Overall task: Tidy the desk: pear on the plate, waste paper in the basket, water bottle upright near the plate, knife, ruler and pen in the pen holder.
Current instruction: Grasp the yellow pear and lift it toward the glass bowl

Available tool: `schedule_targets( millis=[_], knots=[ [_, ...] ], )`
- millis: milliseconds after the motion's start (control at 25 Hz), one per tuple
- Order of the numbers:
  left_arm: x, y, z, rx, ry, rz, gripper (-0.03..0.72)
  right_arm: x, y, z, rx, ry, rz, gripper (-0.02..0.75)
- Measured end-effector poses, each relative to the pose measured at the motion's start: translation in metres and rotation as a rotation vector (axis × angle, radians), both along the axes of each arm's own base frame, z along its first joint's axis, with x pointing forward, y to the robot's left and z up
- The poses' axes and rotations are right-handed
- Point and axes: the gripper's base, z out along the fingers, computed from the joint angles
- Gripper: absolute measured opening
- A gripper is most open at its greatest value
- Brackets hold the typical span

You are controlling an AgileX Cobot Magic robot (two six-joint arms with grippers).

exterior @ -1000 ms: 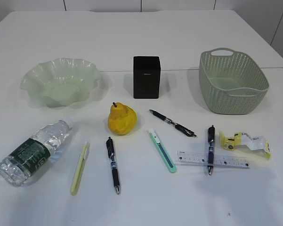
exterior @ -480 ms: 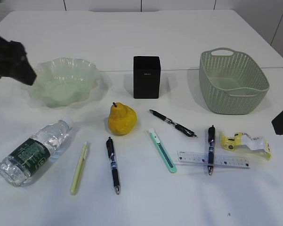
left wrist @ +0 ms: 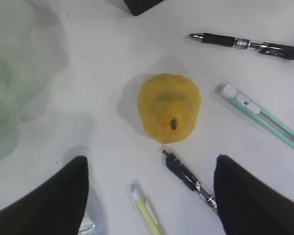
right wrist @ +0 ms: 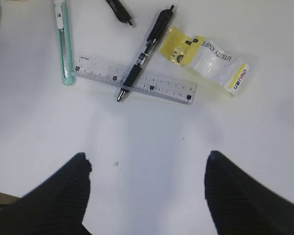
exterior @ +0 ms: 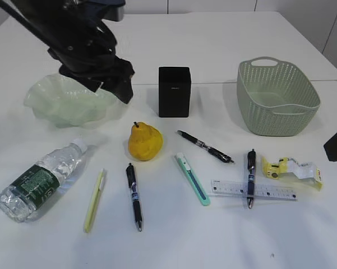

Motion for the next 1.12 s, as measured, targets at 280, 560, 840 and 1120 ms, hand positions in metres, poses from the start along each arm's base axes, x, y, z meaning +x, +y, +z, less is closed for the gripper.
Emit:
schedule_targets(
  millis=[280,560,840,1120],
  knots=[
    [0.013,-0.022,-0.033,0.027,0.049,-0.024,0.571,0.0,0.0,0.0,0.0,0.002,0.0,0.54],
    [0.022,-0.03,-0.06,0.035,0.064,-0.025,0.571,0.0,0.0,0.0,0.0,0.003,0.001,0.54],
    [0.028,-0.036,-0.079,0.024,0.072,-0.02,0.571,0.0,0.0,0.0,0.002,0.004,0.0,0.54],
    [0.033,-0.038,-0.098,0.031,0.082,-0.018,0.571,-0.001,0.0,0.0,0.002,0.01,0.001,0.54]
  ],
)
